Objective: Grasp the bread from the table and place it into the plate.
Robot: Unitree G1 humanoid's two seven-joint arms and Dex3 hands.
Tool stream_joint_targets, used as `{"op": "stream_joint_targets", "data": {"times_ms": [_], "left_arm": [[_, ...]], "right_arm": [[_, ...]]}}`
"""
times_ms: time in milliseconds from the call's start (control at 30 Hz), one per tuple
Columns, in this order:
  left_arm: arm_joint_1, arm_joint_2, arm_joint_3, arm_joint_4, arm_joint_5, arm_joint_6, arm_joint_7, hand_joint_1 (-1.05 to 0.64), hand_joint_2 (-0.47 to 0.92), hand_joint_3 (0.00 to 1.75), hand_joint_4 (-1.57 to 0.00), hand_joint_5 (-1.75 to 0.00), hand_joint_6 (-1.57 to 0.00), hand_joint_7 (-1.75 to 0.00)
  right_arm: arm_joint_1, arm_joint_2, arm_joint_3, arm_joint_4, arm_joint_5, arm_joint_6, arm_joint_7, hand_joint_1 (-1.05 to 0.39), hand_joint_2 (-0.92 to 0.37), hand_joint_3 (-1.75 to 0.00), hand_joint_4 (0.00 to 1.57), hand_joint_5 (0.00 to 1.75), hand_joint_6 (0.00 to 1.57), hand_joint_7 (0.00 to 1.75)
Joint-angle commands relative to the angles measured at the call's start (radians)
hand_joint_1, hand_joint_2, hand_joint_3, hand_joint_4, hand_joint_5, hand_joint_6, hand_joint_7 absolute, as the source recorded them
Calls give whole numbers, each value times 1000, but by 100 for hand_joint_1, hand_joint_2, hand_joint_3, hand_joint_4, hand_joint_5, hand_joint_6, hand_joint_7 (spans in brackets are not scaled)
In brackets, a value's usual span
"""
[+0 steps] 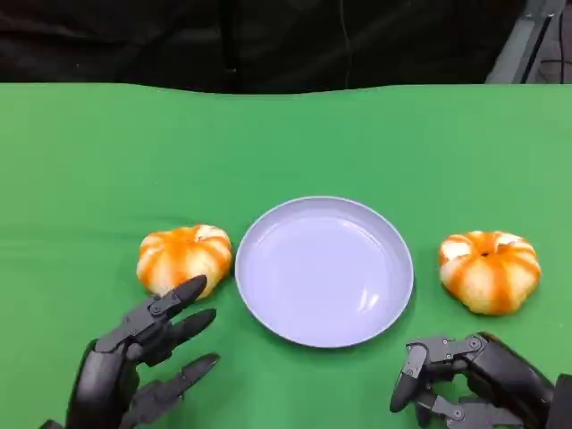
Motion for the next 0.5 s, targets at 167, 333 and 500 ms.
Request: {"op": "stream_joint_targets", "data": {"times_ms": [167, 333, 500], "left_arm": [[10, 10, 10, -15, -6, 7, -13, -28, 92, 7, -73, 0, -59, 0], [-20, 48, 51, -54, 33, -40, 35, -34, 92, 6, -67, 0, -59, 0], [-43, 83, 80, -103, 100, -29, 74, -42, 91, 2, -62, 0, -59, -1]], "right_arm": [[3, -19, -3, -13, 4, 7, 0, -4, -89, -52, 71, 159, 79, 109], [-1, -14, -4, 3, 6, -6, 0, -5, -90, -52, 71, 158, 80, 108], [9, -13, -1, -15, 7, 2, 0, -4, -90, -51, 71, 159, 80, 107]]}}
